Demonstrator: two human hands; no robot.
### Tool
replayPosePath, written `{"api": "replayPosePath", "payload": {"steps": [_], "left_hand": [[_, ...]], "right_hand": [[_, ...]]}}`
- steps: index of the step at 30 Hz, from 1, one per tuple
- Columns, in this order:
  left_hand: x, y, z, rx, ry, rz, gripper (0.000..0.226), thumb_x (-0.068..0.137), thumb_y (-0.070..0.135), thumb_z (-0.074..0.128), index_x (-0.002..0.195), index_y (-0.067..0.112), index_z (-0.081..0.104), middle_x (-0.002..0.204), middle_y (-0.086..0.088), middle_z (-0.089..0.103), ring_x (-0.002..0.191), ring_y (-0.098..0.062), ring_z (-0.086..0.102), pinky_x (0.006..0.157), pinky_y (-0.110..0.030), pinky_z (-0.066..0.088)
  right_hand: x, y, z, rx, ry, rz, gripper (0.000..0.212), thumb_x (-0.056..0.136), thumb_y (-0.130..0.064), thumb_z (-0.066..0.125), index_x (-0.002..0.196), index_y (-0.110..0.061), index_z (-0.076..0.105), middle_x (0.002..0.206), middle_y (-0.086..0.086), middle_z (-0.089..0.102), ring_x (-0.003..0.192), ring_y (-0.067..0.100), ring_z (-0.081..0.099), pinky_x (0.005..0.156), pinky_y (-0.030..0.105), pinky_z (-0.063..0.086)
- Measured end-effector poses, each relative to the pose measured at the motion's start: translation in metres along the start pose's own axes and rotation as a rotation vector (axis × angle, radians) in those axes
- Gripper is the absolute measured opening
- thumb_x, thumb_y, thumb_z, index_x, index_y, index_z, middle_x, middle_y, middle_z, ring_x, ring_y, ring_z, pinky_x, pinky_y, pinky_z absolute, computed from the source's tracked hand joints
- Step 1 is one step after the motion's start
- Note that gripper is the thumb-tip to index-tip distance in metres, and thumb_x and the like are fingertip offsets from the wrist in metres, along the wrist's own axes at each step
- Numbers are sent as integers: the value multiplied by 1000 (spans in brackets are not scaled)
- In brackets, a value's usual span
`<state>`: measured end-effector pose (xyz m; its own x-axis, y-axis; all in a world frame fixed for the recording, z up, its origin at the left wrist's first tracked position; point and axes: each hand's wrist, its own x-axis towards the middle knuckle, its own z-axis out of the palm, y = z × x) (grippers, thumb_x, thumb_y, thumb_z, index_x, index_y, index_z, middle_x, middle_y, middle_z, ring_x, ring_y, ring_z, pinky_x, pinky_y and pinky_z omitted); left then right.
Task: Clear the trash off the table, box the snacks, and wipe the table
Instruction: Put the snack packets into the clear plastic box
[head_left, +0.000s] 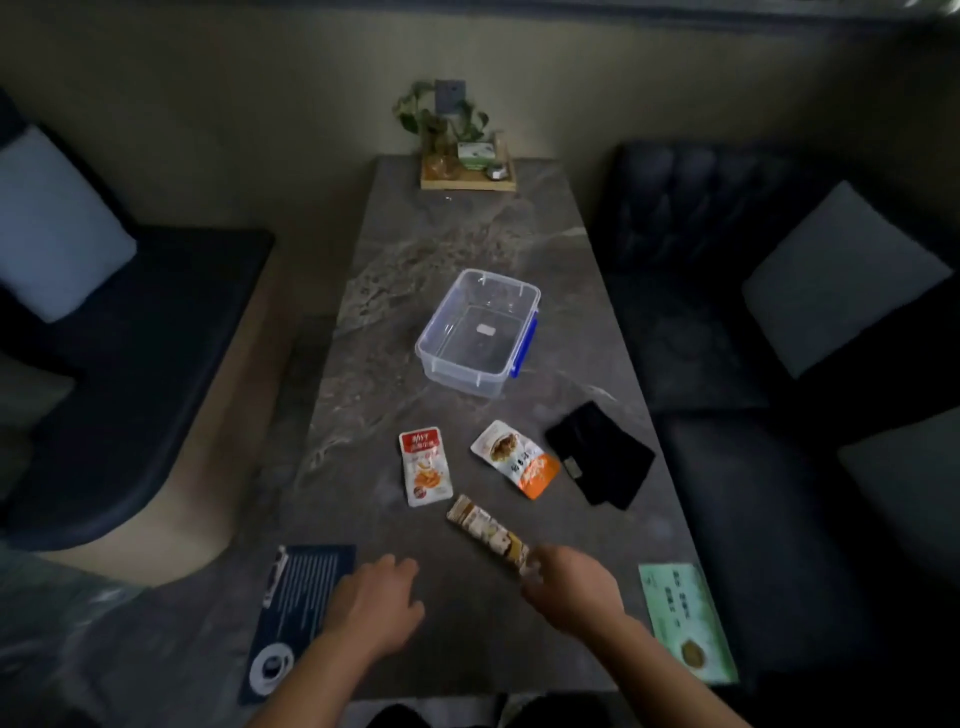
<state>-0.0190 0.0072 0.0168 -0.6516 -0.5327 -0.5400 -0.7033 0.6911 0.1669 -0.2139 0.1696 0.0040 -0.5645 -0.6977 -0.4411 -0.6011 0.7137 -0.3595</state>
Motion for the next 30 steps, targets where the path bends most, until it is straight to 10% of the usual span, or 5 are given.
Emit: {"api": "replayPosePath", "payload": {"steps": [12,30], "left_hand": [[82,31,-45,-193,190,-213,44,93,42,53,132,23,49,127,-5,53,112,-21,54,87,-34,50],[182,24,-74,82,133,-185,89,68,52,80,141,28,35,136,-12,43,123,-30,42,97,-42,43]], "right_hand": [[98,2,-43,8,76,-119,33,91,-34,59,123,-26,62,126,2,59,109,25,60,80,37,54],[170,-22,-51,-181,50,-10,61,86,-43,71,138,-24,45,125,6,54,105,23,60,72,36,56]]}}
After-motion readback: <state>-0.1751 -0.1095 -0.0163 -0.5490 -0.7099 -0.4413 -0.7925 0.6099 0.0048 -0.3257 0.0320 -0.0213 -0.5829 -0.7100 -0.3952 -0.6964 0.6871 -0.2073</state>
